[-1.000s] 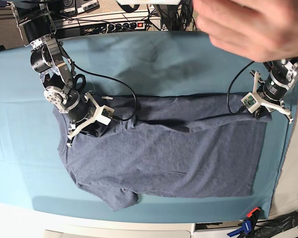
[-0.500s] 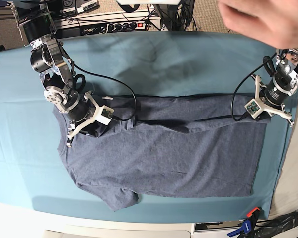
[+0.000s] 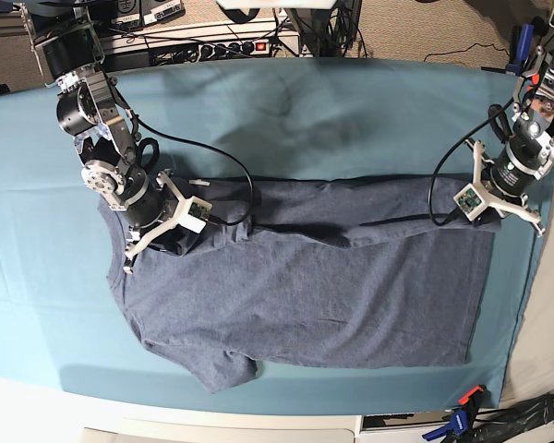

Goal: Fold the T-shirt properly
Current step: 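Lift both grippers and pull the held shirt edge across the body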

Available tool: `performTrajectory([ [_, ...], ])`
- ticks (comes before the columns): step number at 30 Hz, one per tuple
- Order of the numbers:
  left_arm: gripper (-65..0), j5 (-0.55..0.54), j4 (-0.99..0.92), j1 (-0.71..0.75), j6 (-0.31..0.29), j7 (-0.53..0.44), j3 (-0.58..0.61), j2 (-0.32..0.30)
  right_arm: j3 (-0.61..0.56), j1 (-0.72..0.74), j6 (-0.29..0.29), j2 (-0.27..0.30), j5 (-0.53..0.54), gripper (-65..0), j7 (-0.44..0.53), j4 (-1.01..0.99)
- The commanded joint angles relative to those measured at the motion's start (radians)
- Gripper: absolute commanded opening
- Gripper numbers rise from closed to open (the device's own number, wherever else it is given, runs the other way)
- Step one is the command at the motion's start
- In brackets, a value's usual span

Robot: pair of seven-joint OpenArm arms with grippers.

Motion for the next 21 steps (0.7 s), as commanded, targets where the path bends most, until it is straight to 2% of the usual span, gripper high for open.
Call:
performTrajectory([
  [1,-65.0,0.001,0.010,-0.024,0.009,-0.016,-0.008,-0.019,0.009,0.022,-0.020,0.011,0.002,-65.0,-0.002,0.012],
  [6,-65.0,-0.026,-0.017,-0.075,0.005,-0.016,-0.008,-0.016,0.009,0.022,-0.021,0.011,0.002,-65.0,-0.011,0.012],
  [11,-65.0,-0.042,-0.046,-0.094,-0.024,-0.033,-0.008,-0.015,0.009,0.045,-0.020,0.011,0.002,-65.0,0.008,0.012],
  [14,-65.0,-0.067,-0.052,-0.098,-0.047,-0.035,-0.008,-0.013,0.009,0.083,-0.019,0.011,0.040,-65.0,0.008,0.011],
  [21,-65.0,-0.071,-0.053,-0.098,-0.050,-0.034,-0.008,-0.011,0.009,0.128,0.004,0.011,0.054,-65.0,0.010,-0.030],
])
